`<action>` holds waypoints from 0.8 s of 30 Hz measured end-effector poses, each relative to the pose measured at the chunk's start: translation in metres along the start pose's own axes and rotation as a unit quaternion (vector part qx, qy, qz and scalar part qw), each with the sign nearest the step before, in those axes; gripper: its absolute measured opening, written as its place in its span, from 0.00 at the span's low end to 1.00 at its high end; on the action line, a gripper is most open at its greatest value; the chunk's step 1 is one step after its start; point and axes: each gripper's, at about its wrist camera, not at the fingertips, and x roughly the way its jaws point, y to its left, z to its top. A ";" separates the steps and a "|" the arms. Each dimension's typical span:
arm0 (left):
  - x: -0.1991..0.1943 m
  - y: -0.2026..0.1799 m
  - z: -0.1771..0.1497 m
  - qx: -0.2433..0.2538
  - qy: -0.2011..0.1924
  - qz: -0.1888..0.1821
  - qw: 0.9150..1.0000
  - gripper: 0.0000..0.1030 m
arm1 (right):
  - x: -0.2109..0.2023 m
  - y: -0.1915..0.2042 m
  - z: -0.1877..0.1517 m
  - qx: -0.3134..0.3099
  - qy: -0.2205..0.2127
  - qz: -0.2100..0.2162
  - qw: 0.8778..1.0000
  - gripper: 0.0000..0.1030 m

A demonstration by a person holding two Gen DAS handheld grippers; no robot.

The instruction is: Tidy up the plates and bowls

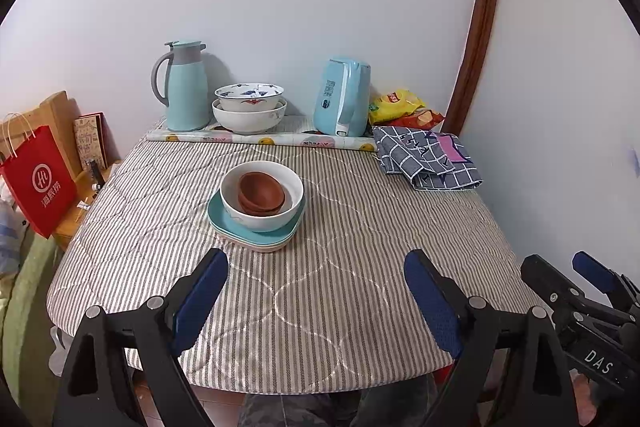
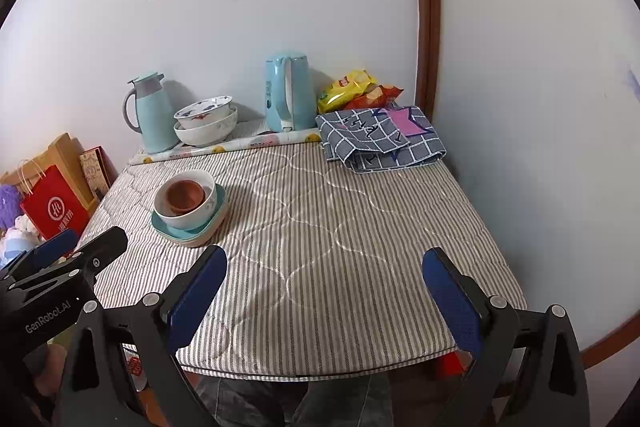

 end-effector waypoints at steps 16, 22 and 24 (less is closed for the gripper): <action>0.000 0.003 0.000 -0.001 0.000 0.001 1.000 0.87 | -0.002 0.004 0.002 -0.002 -0.002 0.000 1.000 0.95; 0.000 0.002 0.000 0.000 0.001 0.000 1.000 0.87 | -0.002 0.006 0.001 -0.002 -0.002 0.001 1.000 0.95; 0.000 0.002 0.000 0.000 0.001 0.000 1.000 0.87 | -0.002 0.006 0.001 -0.002 -0.002 0.001 1.000 0.95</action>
